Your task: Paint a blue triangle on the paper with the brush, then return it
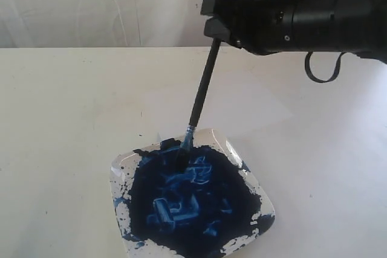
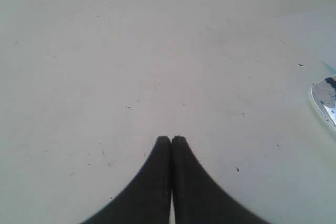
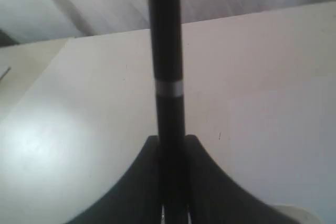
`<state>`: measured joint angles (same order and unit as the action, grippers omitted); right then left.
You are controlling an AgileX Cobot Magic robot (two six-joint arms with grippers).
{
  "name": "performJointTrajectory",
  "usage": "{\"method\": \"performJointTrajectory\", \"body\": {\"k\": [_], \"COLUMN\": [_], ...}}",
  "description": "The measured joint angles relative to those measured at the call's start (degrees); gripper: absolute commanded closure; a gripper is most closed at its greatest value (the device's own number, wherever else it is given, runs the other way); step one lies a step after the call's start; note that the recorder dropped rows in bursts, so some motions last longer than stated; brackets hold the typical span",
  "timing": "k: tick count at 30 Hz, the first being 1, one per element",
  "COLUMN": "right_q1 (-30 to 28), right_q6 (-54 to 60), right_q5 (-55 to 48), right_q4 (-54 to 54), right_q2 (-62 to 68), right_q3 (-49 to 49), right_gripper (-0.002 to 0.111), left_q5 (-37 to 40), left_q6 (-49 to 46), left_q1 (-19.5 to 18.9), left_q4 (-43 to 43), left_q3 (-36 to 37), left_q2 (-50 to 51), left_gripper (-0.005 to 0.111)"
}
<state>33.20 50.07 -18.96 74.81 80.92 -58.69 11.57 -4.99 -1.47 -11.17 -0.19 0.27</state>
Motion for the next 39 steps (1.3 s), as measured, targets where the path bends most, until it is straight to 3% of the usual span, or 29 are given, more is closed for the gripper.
{"method": "performJointTrajectory", "body": {"k": [5,17,25,39], "right_q1": [2.6,4.5,4.5,4.5], "right_q6": [8.2,11.0,28.1,28.9], "right_q5": [0.6,2.8,0.9,2.7], "right_q4": [0.0,0.0,0.0,0.0], "right_q2": [0.0,3.2,3.7,11.4], "right_q3": [-0.5,-0.6,-0.6,-0.6], "right_gripper": [0.108,0.108,0.108,0.108], "left_q5": [0.0,0.0,0.0,0.0], "left_q6": [0.0,0.0,0.0,0.0], "left_q1": [0.0,0.0,0.0,0.0], "left_q4": [0.0,0.0,0.0,0.0], "left_q3": [0.0,0.0,0.0,0.0], "left_q2": [0.0,0.0,0.0,0.0], "left_gripper": [0.107,0.107,0.107,0.107]}}
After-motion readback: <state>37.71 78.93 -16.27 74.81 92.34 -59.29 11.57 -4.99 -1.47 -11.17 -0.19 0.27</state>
